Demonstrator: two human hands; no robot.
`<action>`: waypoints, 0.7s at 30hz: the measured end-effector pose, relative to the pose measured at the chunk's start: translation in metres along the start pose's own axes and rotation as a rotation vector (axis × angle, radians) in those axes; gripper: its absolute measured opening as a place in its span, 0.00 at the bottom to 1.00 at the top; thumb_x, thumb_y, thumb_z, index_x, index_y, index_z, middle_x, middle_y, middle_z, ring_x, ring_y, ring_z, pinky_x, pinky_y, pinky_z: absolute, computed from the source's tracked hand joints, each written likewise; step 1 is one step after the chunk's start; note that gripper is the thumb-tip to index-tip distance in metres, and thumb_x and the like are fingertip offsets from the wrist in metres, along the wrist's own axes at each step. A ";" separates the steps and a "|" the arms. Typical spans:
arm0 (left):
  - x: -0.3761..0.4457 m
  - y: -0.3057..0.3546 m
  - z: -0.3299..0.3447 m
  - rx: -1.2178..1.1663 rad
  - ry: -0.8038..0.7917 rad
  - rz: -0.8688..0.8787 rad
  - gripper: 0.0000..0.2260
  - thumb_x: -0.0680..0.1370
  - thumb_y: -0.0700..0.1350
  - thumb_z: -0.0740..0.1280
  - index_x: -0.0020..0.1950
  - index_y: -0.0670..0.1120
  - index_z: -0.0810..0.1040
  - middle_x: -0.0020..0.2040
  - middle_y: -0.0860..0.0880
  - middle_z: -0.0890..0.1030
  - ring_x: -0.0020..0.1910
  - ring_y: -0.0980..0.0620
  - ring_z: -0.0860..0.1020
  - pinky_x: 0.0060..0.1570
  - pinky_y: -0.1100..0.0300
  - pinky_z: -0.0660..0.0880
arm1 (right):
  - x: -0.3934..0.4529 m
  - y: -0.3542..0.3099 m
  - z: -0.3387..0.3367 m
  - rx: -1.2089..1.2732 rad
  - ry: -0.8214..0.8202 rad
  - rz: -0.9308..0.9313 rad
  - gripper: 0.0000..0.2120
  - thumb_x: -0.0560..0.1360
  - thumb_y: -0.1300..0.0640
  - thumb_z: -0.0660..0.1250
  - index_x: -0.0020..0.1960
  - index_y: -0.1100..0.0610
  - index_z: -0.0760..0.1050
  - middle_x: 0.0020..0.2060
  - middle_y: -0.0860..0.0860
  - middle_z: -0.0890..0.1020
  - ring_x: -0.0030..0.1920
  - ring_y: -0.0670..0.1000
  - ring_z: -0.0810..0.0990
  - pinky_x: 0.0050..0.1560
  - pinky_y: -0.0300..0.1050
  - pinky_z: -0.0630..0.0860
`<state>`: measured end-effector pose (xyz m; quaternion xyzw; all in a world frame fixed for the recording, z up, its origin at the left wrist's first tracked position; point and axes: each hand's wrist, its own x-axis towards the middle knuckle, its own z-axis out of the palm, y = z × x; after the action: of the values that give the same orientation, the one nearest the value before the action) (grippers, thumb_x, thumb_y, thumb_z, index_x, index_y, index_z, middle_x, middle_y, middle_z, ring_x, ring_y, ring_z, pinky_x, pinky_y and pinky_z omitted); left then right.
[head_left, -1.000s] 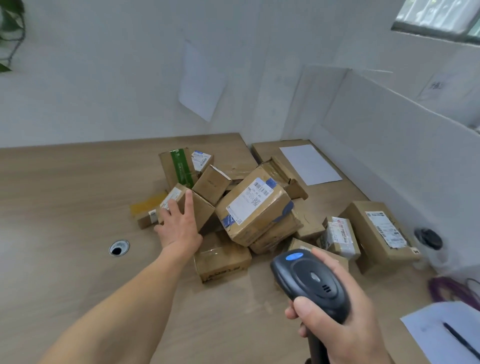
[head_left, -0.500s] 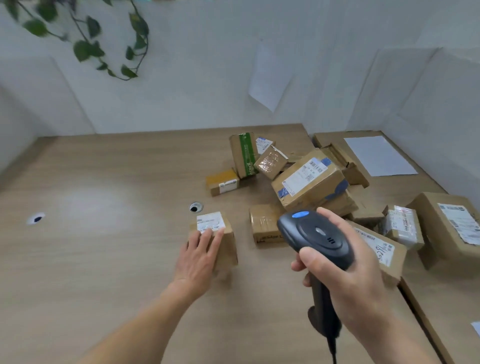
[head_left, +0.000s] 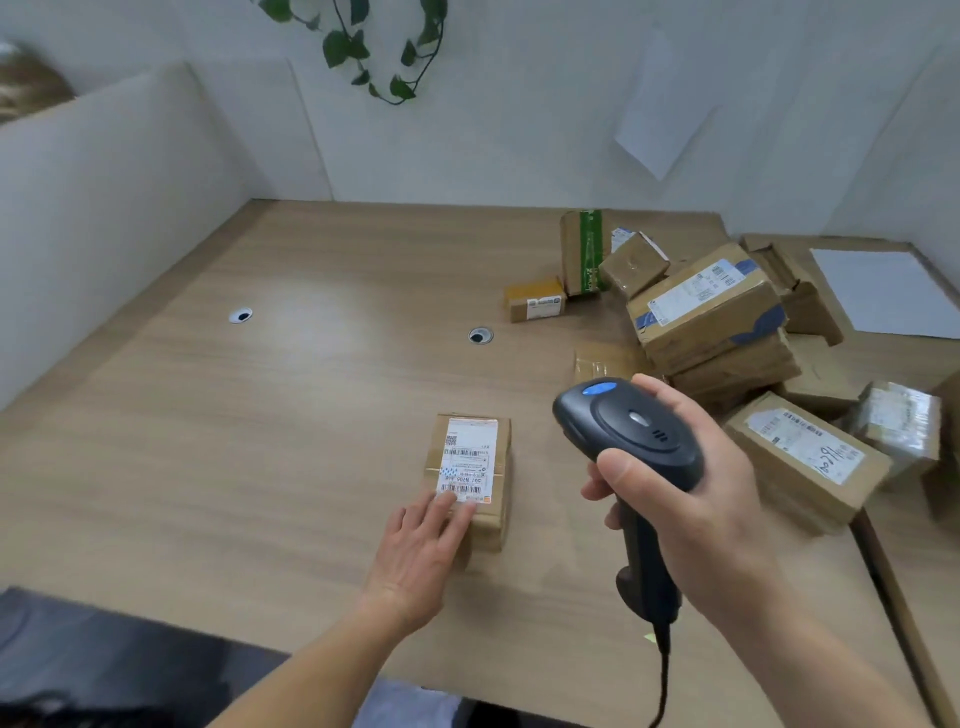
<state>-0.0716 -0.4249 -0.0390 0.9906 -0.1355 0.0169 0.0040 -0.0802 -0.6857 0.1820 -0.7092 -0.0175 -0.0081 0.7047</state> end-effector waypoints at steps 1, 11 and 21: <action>-0.002 0.004 -0.006 -0.036 -0.023 -0.057 0.39 0.56 0.50 0.75 0.68 0.52 0.72 0.67 0.47 0.69 0.64 0.41 0.74 0.52 0.49 0.78 | -0.003 0.000 0.001 0.000 -0.007 0.001 0.40 0.57 0.43 0.76 0.68 0.45 0.73 0.45 0.52 0.86 0.39 0.55 0.87 0.32 0.44 0.81; 0.060 0.041 -0.024 -0.391 -0.190 -0.701 0.41 0.63 0.70 0.73 0.66 0.48 0.66 0.70 0.46 0.59 0.64 0.41 0.67 0.58 0.49 0.75 | -0.015 0.001 0.000 -0.029 0.007 0.036 0.41 0.56 0.42 0.76 0.69 0.45 0.72 0.48 0.53 0.86 0.41 0.57 0.87 0.32 0.45 0.81; 0.024 -0.058 -0.039 -0.202 -0.292 -0.640 0.52 0.63 0.60 0.75 0.78 0.53 0.48 0.66 0.43 0.58 0.63 0.42 0.65 0.59 0.51 0.70 | -0.011 0.003 0.061 -0.004 -0.001 0.038 0.39 0.57 0.44 0.77 0.68 0.45 0.73 0.48 0.52 0.86 0.40 0.58 0.87 0.31 0.46 0.81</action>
<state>-0.0340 -0.3750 0.0007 0.9695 0.1810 -0.1401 0.0873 -0.0920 -0.6246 0.1782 -0.7109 -0.0043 0.0058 0.7032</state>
